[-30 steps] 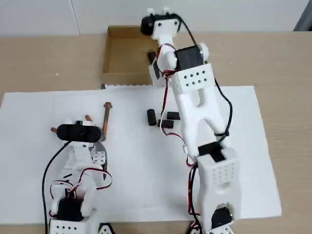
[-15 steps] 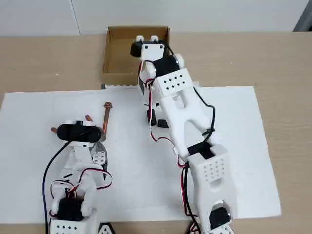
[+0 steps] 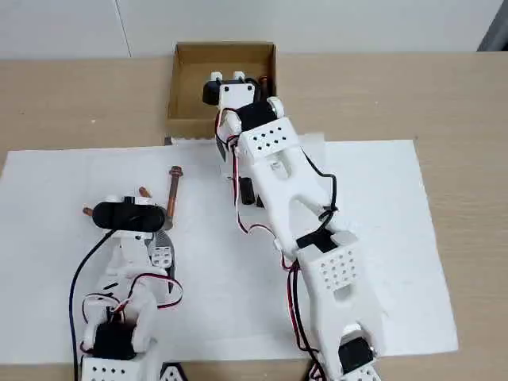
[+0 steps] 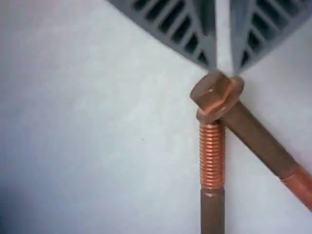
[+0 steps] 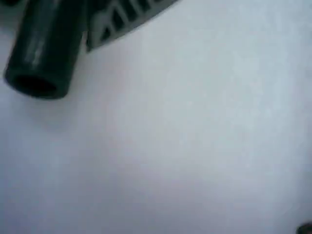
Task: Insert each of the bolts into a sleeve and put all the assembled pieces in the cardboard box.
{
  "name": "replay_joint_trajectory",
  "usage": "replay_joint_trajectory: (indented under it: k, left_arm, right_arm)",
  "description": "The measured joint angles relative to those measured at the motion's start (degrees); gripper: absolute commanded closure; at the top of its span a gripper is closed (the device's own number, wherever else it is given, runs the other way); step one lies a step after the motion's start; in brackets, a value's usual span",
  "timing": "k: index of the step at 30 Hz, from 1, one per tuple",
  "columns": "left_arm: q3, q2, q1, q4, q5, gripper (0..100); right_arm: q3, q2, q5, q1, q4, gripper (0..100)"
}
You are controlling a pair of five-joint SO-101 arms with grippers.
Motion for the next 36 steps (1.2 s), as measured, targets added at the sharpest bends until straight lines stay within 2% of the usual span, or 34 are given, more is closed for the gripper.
replay_joint_trajectory:
  k: [21,26,36]
  left_arm:
    - [0.00,0.00,0.00,0.00,0.00,99]
    - [0.00,0.00,0.00,0.00,0.00,99]
    - [0.00,0.00,0.00,0.00,0.00,99]
  right_arm:
    - [0.18,8.00,-0.35,-2.02,0.62,85.6]
    - [0.09,8.70,-2.20,-1.58,0.53,99.8]
    - [-1.05,8.70,-2.37,-1.41,1.49,99.6]
